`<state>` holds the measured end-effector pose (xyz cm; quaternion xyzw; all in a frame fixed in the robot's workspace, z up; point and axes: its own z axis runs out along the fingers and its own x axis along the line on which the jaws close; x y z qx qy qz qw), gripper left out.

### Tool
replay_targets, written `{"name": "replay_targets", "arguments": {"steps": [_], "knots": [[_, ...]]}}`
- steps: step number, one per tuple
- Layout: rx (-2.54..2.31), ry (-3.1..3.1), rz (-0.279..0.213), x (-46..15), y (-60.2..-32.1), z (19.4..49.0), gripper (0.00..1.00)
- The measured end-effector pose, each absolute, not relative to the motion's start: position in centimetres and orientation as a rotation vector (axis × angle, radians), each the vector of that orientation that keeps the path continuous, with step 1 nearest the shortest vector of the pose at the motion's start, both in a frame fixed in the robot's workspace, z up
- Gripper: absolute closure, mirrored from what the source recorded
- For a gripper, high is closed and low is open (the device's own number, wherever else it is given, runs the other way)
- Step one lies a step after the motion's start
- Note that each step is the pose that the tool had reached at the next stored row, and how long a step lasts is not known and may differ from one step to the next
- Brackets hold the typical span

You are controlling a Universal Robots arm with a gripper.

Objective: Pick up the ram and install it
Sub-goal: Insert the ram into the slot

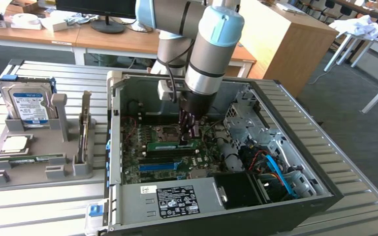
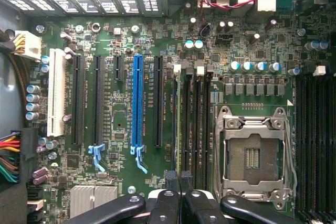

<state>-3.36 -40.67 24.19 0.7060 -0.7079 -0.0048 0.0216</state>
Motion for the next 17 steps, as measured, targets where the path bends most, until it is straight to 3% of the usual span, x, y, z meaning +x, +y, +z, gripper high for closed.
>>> {"name": "replay_targets", "arguments": {"steps": [17], "knots": [[2.188, -2.194, -0.015, -3.36, -40.75, 24.02, 0.89]]}}
